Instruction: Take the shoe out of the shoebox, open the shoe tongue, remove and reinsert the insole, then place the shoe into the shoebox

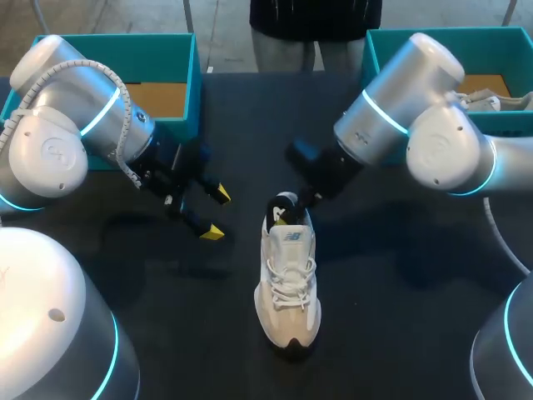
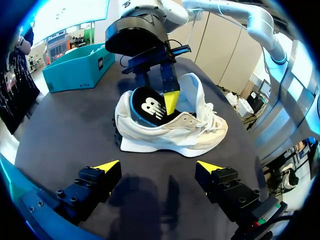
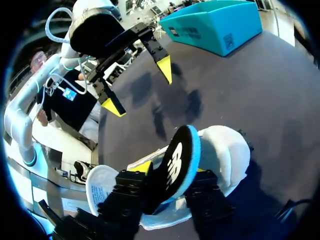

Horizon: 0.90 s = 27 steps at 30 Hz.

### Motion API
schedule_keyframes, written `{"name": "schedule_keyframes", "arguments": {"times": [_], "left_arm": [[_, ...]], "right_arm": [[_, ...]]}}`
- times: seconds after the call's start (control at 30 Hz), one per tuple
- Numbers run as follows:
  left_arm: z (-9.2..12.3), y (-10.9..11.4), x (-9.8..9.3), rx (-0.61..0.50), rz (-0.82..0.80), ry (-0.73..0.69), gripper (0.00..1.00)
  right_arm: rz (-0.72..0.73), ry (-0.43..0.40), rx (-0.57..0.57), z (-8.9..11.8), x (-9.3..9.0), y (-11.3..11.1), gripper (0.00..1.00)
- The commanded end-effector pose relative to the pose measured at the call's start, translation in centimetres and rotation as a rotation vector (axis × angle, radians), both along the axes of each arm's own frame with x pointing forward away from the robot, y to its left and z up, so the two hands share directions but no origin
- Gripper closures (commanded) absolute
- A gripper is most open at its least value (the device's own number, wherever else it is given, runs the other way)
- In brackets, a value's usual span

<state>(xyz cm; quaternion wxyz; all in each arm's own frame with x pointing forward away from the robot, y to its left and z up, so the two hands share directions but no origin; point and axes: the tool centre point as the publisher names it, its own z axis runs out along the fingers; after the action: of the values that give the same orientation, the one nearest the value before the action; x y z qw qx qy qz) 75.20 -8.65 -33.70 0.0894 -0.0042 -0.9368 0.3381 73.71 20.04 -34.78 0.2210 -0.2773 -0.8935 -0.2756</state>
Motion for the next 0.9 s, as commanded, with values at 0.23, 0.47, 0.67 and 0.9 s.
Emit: {"name": "schedule_keyframes", "arguments": {"times": [0.23,0.47,0.67,0.9], "left_arm": [[0.0,0.0,0.0,0.002,0.0,-0.001,0.0],[0.0,0.0,0.0,0.002,0.0,-0.001,0.0],[0.0,0.0,0.0,0.002,0.0,-0.001,0.0],[0.0,0.0,0.0,0.002,0.0,-0.001,0.0]], "right_arm": [[0.014,0.046,-0.001,-1.5,-0.8,0.3,1.0],[0.025,0.109,-0.003,-2.9,-2.3,0.4,1.0],[0.025,0.136,-0.011,-3.7,-2.7,0.5,1.0],[0.018,0.112,-0.026,-2.8,-2.7,0.4,0.76]]}}
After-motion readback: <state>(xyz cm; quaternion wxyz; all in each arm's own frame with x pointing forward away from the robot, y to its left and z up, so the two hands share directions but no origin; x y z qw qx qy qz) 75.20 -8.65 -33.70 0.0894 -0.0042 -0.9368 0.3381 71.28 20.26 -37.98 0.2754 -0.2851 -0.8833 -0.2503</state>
